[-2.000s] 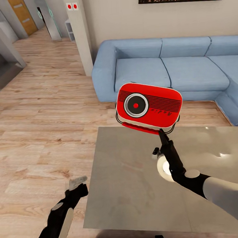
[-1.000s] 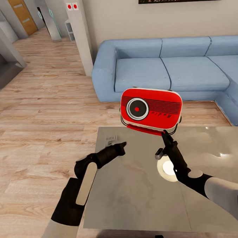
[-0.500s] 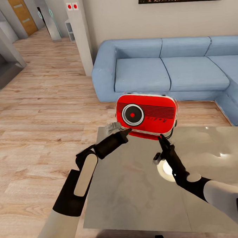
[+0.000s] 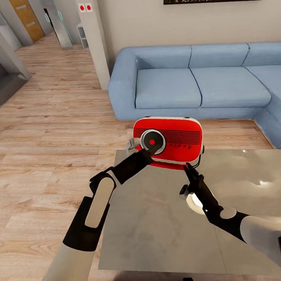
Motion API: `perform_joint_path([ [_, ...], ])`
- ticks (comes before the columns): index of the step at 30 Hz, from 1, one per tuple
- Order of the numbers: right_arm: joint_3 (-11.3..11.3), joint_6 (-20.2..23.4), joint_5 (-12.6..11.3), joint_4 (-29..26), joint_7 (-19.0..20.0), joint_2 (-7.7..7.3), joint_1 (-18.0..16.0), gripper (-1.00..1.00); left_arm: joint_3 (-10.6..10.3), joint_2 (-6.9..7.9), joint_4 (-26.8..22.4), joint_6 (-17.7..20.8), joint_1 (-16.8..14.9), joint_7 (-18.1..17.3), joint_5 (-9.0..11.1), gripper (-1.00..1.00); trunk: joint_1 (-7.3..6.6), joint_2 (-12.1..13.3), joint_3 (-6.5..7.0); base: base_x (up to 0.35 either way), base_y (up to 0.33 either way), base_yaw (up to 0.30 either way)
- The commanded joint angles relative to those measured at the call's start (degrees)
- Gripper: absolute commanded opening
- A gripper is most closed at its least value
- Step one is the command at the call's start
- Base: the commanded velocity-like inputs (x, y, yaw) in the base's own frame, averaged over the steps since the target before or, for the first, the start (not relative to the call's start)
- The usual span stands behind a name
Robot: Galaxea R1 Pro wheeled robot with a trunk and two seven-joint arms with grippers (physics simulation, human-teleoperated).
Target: Turn on the radio receiver that's on the table in the living room.
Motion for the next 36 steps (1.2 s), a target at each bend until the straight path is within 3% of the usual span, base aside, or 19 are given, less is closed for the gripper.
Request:
perform_joint_path([
  [1, -0.06, -0.05, 0.18, -0.03, -0.02, 0.0, -0.01, -1.0, 0.03, 0.0, -0.01, -0.04, -0.05, -0.02, -0.09, -1.0, 0.0, 0.0, 0.0, 0.0, 0.0, 0.0],
  [8, -0.06, -0.05, 0.16, -0.01, -0.02, 0.0, -0.01, -1.0, 0.72, 0.0, 0.02, -0.13, -0.25, 1.26, -0.99, -1.0, 0.0, 0.0, 0.0, 0.0, 0.0, 0.0],
  [10, -0.06, -0.05, 0.08, 0.0, -0.02, 0.0, -0.01, -1.0, 0.9, 0.0, -0.02, -0.15, -0.26, 3.56, -2.92, -1.0, 0.0, 0.0, 0.0, 0.0, 0.0, 0.0],
  [12, -0.06, -0.05, -0.03, 0.01, -0.02, -0.02, -0.01, -1.0, 1.56, 0.0, -0.08, -0.15, -0.27, 7.28, -6.29, -1.0, 0.0, 0.0, 0.0, 0.0, 0.0, 0.0],
  [16, -0.06, -0.05, -0.09, 0.01, -0.02, -0.05, -0.01, -1.0, 2.58, 0.0, -0.11, -0.22, -0.26, 9.76, -8.3, -1.0, 0.0, 0.0, 0.0, 0.0, 0.0, 0.0],
  [24, 0.01, -0.05, -0.11, 0.01, -0.02, -0.09, 0.01, -1.0, 6.57, 0.0, -0.02, -0.24, -0.26, 10.18, -8.7, -1.0, 0.0, 0.0, 0.0, 0.0, 0.0, 0.0],
  [36, 0.03, -0.05, -0.03, 0.01, -0.02, -0.03, 0.51, -1.0, 6.99, 0.0, 2.61, -0.17, -0.51, 9.17, -8.2, -1.0, 0.0, 0.0, 0.0, 0.0, 0.0, 0.0],
])
